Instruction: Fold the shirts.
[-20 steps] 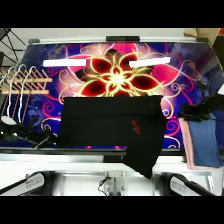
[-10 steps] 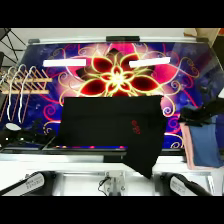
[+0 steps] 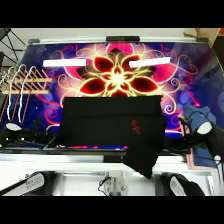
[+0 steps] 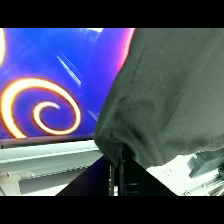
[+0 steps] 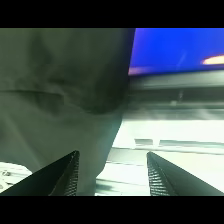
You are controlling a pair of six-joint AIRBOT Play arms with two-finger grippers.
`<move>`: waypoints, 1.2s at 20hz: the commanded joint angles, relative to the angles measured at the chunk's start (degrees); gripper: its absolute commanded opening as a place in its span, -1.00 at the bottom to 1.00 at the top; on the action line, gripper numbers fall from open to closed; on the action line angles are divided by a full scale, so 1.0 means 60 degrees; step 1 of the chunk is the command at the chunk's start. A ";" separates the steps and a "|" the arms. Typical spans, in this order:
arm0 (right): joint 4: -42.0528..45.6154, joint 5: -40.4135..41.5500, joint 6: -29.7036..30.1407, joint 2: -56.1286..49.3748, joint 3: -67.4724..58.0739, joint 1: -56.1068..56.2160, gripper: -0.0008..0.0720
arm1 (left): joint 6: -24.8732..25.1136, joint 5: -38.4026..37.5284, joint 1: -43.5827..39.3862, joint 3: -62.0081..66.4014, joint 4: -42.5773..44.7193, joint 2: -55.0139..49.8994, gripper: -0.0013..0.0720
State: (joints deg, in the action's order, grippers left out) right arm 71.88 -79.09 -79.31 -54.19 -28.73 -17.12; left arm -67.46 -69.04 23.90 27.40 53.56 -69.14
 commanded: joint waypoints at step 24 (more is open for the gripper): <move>-0.0863 0.3552 -0.1005 -0.3457 -0.5439 0.2288 -0.83 | -0.0401 0.0113 -0.0637 0.5570 -0.1439 -0.1559 -0.87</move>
State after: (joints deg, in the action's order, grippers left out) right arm 67.09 -62.41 -84.42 -67.79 -53.28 -3.42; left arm -65.87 -70.78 21.58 53.60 46.57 -72.86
